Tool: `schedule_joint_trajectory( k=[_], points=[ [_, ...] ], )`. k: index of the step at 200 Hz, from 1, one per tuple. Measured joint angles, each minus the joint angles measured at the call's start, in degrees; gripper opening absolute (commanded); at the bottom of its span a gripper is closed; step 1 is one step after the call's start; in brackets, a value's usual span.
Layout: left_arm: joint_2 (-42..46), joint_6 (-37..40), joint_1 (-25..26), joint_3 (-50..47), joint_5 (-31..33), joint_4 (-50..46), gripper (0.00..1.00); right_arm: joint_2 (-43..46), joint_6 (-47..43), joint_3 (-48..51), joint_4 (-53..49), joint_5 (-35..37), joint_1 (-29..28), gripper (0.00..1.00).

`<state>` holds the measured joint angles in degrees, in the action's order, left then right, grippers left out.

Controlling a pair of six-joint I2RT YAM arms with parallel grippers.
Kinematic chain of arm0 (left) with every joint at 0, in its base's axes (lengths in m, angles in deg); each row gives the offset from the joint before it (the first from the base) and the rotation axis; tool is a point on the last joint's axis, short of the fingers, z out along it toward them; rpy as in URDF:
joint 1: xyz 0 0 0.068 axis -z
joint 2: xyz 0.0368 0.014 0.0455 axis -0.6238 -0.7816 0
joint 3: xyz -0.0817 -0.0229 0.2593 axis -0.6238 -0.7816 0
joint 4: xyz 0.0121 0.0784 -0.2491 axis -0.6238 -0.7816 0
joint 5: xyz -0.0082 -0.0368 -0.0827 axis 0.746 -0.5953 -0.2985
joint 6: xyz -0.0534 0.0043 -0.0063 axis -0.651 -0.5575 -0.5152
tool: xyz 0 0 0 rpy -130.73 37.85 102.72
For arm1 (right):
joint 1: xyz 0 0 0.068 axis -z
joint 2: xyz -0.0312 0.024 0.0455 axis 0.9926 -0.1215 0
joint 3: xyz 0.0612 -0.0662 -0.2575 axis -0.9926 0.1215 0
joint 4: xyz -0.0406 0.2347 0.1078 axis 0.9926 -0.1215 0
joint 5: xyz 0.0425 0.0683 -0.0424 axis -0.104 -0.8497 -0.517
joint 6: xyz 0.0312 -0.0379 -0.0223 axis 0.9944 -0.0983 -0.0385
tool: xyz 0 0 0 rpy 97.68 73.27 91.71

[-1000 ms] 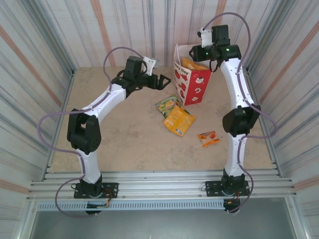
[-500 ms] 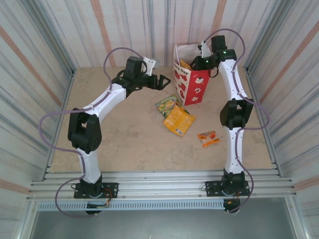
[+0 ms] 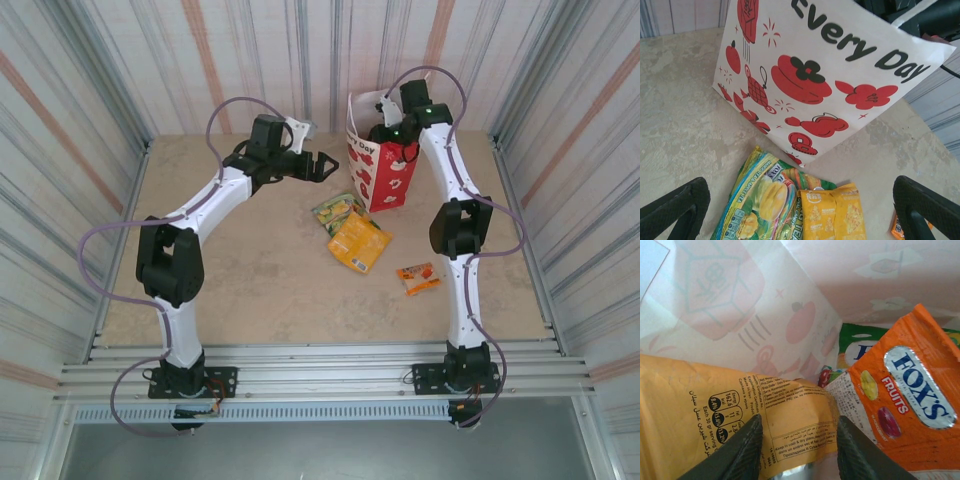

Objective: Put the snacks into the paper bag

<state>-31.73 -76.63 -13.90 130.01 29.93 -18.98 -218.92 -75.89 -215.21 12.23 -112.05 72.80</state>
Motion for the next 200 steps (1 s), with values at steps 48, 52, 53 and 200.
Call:
schedule_joint_trajectory(
  k=[48,52,53,200],
  points=[
    [0.3,0.0,0.1,-0.2,0.4,-0.3,0.98,1.4,-0.2,-0.2,0.1,0.9,0.0,0.54],
    [0.5,0.0,0.1,-0.3,0.5,-0.3,0.98,1.8,-0.2,-0.2,0.1,0.9,0.0,0.54],
    [0.5,0.0,0.1,-0.4,0.5,-0.3,0.98,1.9,-0.2,-0.2,0.0,0.9,0.0,0.55],
    [8.5,-4.0,3.1,-15.6,1.6,-2.7,0.9,44.7,0.2,34.6,8.8,4.0,-3.0,0.58]
  ],
)
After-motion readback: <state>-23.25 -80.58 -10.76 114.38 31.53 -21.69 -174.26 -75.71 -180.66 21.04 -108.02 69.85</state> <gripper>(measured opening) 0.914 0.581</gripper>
